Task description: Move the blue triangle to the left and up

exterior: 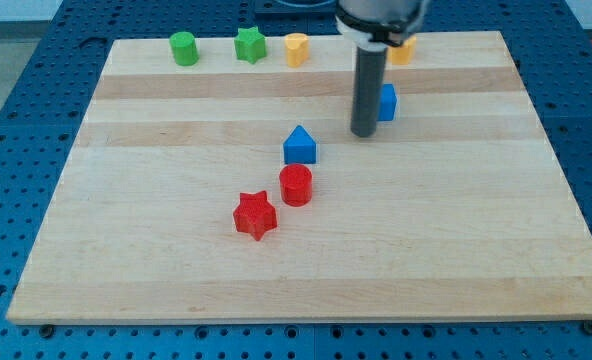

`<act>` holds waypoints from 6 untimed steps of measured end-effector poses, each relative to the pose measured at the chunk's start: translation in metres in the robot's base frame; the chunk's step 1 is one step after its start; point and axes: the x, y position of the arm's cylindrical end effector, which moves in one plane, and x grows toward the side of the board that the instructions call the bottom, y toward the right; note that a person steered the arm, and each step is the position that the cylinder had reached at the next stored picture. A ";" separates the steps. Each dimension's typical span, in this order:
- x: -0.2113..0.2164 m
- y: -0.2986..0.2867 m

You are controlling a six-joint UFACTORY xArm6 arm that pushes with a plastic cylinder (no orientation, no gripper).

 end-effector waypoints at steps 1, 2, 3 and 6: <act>0.033 -0.008; 0.033 -0.062; 0.033 -0.105; 0.036 -0.195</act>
